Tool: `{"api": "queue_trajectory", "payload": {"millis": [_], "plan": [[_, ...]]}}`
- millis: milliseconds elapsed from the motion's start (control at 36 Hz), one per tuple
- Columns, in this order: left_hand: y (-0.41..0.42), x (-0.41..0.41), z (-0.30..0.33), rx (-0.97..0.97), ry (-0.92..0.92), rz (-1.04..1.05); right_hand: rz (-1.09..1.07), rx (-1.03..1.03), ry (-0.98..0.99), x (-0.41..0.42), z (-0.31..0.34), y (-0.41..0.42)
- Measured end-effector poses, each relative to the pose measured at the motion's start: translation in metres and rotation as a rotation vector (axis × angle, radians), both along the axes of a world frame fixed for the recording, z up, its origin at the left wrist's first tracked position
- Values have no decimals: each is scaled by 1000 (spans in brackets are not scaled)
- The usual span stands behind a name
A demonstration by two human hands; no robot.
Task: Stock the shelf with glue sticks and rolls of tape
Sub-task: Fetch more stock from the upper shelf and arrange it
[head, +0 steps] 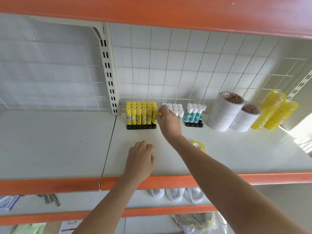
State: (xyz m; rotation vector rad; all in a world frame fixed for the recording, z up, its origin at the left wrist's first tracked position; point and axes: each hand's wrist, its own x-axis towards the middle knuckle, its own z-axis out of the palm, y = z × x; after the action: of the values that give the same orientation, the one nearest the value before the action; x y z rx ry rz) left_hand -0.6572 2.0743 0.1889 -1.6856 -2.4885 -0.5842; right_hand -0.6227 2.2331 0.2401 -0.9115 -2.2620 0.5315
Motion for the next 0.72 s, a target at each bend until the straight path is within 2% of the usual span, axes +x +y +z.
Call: {"api": "queue_trajectory", "payload": {"millis": [278, 444, 556, 722], "plan": [[-2, -1, 5, -68, 25, -9, -18, 99, -139, -16, -2, 5], [-2, 0, 5, -64, 10, -3, -5, 302, -125, -12, -5, 7], [-2, 0, 7, -101, 31, -9, 33, 335, -300, -13, -1, 10], [-2, 1, 7, -90, 52, -8, 65, 355, -460, -15, 11, 13]]}}
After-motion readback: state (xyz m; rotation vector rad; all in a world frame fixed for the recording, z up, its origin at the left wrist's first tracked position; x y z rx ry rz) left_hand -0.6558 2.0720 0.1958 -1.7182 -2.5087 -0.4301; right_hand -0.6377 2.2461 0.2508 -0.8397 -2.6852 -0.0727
